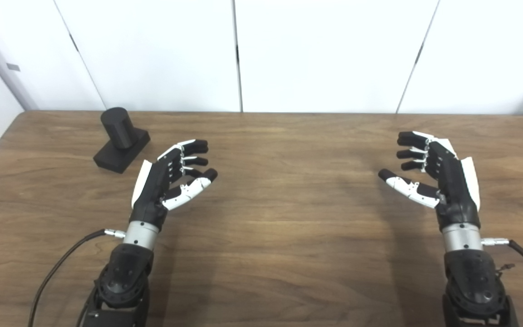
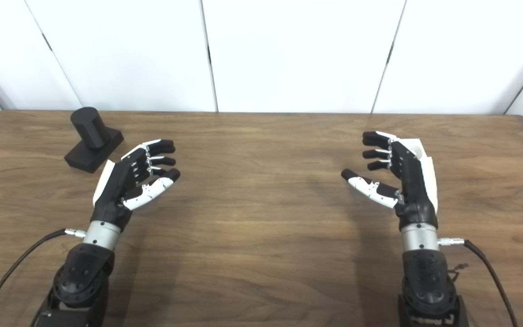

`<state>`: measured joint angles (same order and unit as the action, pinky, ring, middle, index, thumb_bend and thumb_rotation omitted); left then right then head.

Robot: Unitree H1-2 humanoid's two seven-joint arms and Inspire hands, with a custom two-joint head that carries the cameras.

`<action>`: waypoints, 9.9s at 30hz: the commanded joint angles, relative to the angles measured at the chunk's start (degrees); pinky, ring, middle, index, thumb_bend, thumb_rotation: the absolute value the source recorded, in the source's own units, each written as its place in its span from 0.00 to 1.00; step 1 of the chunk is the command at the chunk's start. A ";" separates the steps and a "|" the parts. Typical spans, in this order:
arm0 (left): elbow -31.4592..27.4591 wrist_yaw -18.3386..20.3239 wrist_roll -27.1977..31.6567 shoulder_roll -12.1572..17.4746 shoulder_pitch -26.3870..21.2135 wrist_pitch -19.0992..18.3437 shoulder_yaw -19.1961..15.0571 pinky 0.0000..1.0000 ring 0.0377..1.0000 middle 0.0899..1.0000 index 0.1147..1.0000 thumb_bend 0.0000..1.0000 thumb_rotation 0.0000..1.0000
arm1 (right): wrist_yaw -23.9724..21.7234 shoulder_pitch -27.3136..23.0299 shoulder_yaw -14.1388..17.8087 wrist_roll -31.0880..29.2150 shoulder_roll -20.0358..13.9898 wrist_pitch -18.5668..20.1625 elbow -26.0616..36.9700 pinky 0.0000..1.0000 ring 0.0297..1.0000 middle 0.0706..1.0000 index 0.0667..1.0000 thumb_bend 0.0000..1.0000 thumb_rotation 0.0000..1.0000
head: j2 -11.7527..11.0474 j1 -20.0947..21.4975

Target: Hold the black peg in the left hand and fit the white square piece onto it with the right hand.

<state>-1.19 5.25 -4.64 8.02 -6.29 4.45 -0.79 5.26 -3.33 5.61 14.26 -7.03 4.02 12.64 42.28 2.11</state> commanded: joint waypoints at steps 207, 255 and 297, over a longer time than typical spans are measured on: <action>25.26 -14.49 -39.74 18.36 -19.91 -31.26 8.38 0.83 0.95 0.90 0.70 0.88 0.46 | -2.52 0.89 1.98 -5.13 -3.27 4.15 8.33 0.60 0.69 0.73 0.66 0.43 0.00 | -4.08 -18.22; 21.16 -3.50 -28.78 21.36 -16.86 -21.62 10.67 0.78 0.92 0.87 0.42 0.51 0.07 | -2.42 0.56 2.24 -4.46 -2.93 7.59 11.01 0.55 0.68 0.73 0.61 0.43 0.00 | -2.83 -17.66; 10.59 15.78 -21.69 20.21 -14.25 4.00 24.73 0.85 0.98 0.91 0.42 0.52 0.07 | -1.77 0.29 2.25 -3.90 -3.03 4.58 8.06 0.55 0.67 0.71 0.46 0.50 0.12 | -2.12 -15.22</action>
<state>9.98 16.87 -26.01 29.29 -20.94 8.11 21.78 2.84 -1.40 7.30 10.30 -9.40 11.29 20.00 40.08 -13.10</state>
